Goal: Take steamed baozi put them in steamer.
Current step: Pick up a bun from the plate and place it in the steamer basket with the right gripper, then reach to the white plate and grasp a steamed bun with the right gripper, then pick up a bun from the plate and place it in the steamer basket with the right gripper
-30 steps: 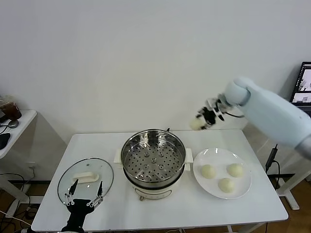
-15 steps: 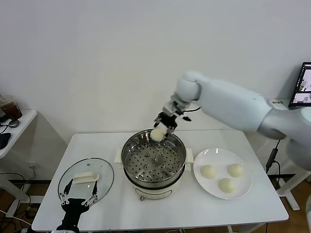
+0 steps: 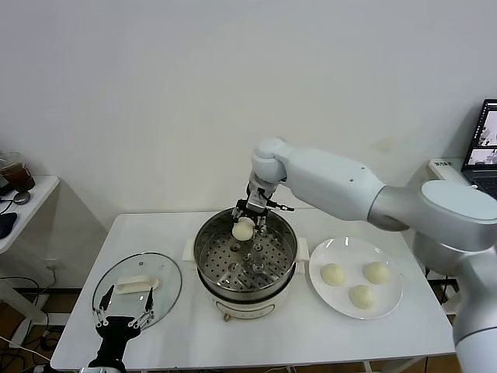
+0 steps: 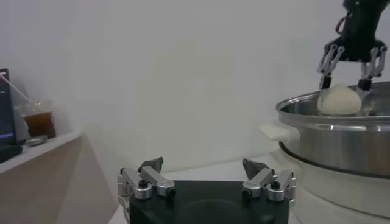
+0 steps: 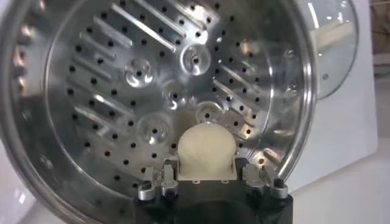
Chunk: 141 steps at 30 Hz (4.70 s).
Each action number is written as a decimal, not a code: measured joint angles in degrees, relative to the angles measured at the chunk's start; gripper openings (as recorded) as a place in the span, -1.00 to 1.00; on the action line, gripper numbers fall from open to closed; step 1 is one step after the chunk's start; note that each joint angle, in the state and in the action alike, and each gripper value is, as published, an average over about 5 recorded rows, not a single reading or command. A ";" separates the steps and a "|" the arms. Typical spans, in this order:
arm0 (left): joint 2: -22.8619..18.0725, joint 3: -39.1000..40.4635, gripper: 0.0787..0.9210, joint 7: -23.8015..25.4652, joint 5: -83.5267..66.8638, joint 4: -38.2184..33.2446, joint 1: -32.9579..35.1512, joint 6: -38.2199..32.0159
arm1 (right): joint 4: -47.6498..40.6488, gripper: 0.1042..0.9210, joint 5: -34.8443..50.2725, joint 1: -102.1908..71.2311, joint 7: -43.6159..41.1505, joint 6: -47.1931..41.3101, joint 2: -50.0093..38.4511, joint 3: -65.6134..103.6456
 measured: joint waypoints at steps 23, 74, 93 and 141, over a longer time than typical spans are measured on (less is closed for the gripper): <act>0.24 -0.53 0.77 0.00 -0.14 -1.00 -0.18 0.22 | 5.00 0.76 3.77 3.46 2.06 -4.64 -2.88 -1.32; 1.14 -3.03 0.77 1.22 2.39 -0.66 -0.57 -0.20 | 19.89 0.76 7.85 -22.45 2.71 -47.64 -36.29 12.81; 1.07 -3.50 0.77 1.15 2.21 -0.22 -0.93 -0.19 | 15.01 0.25 3.96 -25.80 2.09 -47.56 -31.24 15.41; 2.76 -3.71 0.77 1.24 1.18 -0.11 -3.96 0.40 | 28.54 0.05 45.25 14.67 10.17 -68.85 -14.89 -10.94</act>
